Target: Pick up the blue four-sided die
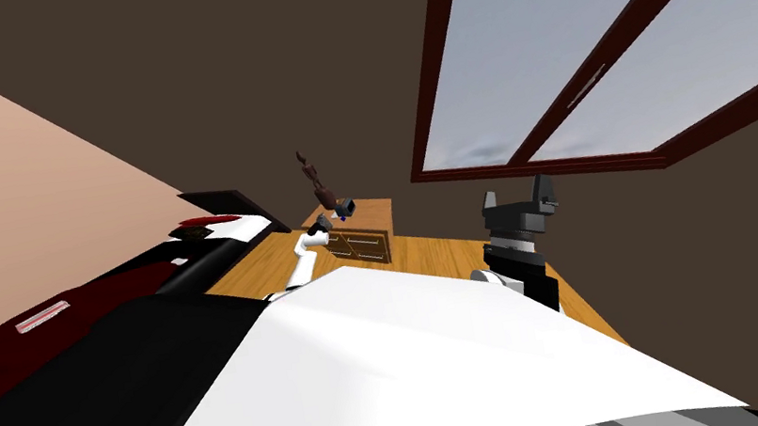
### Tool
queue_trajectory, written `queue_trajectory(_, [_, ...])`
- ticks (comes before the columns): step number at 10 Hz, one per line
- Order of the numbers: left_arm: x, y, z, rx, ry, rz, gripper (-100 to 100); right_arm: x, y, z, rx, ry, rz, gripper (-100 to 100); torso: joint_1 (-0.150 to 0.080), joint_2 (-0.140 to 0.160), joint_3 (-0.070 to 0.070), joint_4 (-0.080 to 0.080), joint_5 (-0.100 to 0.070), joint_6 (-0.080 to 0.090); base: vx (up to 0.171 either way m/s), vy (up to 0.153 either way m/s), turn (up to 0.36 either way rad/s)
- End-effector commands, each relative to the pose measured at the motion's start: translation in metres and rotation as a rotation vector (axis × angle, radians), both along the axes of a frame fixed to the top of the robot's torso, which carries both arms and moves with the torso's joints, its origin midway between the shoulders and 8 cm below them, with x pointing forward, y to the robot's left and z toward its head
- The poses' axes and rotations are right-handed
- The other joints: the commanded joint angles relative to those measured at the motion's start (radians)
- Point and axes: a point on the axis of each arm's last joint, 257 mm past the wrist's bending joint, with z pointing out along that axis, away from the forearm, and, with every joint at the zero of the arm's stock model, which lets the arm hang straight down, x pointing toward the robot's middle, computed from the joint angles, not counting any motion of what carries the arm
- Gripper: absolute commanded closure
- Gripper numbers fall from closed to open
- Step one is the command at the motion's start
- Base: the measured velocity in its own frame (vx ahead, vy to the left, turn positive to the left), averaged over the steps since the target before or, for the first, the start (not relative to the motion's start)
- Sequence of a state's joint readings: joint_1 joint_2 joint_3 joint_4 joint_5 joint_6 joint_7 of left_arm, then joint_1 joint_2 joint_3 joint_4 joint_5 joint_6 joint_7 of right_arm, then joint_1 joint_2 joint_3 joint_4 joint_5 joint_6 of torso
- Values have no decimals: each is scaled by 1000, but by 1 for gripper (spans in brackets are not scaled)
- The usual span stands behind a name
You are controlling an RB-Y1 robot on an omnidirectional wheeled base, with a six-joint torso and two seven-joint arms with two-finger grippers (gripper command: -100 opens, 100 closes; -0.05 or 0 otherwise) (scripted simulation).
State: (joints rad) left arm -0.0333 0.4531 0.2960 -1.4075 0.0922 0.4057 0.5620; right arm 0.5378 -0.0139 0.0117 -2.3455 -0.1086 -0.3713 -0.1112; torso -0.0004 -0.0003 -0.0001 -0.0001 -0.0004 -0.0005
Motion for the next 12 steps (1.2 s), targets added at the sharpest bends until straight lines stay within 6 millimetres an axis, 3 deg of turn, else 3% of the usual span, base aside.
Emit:
queue_trajectory(1, [1,8,-12,-57,32,44,-100,0,0,0,0,0,0,0,0,0,0,0,0,0,10,-15,-46])
queue_trajectory(5, [-1,19,-42,-167,109,125,-100,0,0,0,0,0,0,0,2,-1,0,0,0,0,17,2,-46])
queue_trajectory(11, [0,17,-71,-328,215,224,-100,0,0,0,0,0,0,0,3,-1,-1,0,1,0,21,31,-44])
queue_trajectory(12, [-7,18,-83,-337,239,237,-100,0,0,0,0,0,0,0,4,-1,-1,0,1,0,22,46,-36])
